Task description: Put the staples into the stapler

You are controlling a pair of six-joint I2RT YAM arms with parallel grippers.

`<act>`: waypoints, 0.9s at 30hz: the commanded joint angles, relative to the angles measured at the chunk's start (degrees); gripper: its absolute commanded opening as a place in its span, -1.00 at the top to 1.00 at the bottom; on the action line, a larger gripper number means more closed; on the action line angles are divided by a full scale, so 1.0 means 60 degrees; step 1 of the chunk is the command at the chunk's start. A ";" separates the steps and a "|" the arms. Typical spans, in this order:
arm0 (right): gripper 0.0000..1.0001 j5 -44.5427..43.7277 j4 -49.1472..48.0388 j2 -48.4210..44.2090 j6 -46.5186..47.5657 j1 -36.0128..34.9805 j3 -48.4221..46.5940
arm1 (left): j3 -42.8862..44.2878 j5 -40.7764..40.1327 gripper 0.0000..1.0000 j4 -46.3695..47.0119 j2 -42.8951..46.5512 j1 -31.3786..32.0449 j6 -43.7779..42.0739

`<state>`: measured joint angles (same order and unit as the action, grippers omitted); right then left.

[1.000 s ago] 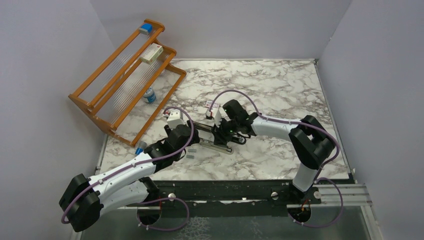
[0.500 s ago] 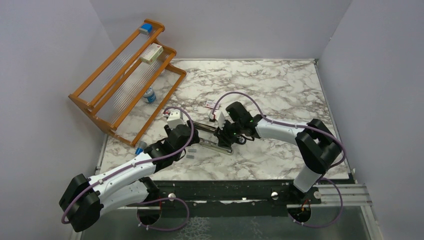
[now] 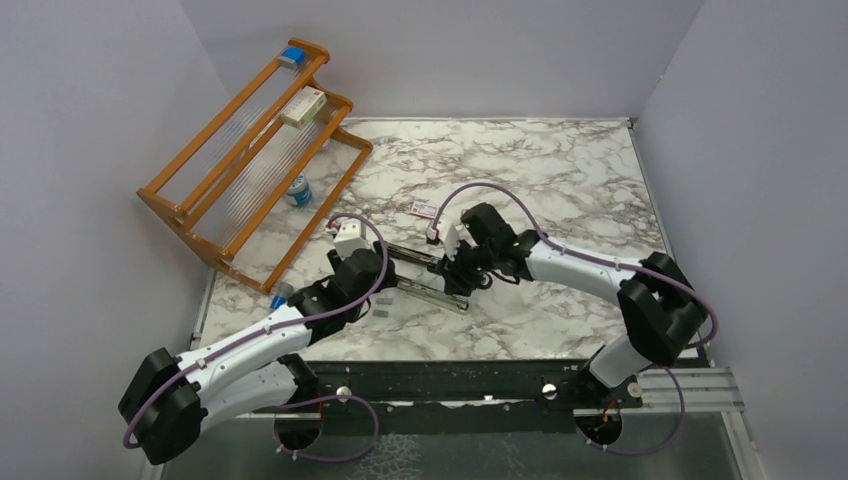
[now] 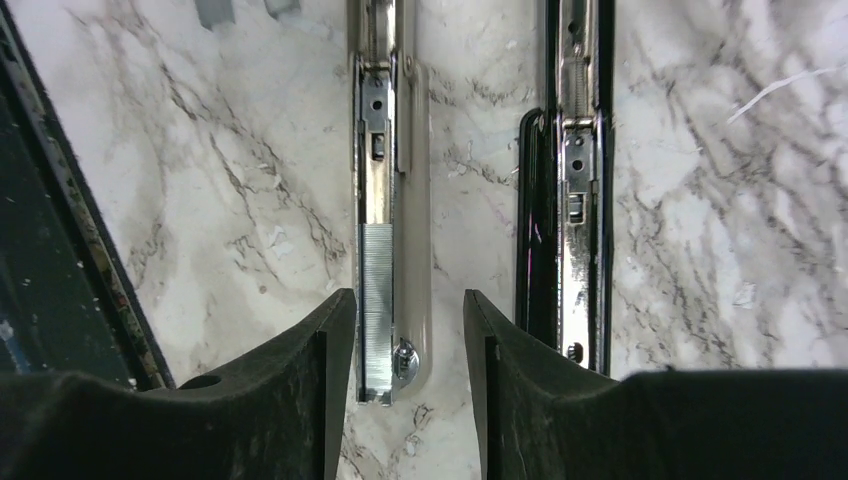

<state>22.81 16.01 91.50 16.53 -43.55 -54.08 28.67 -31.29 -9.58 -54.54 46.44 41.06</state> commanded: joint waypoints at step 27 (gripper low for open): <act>0.08 -0.0249 -0.4839 -0.2081 -0.1447 -0.2147 0.2469 | 0.3178 0.3091 -0.41 -0.1023 -0.1790 -0.3852 -0.4450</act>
<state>20.75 -0.23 77.91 7.51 -54.94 -41.76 43.48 -15.84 -16.45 -63.37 25.71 24.53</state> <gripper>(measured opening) 0.464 0.706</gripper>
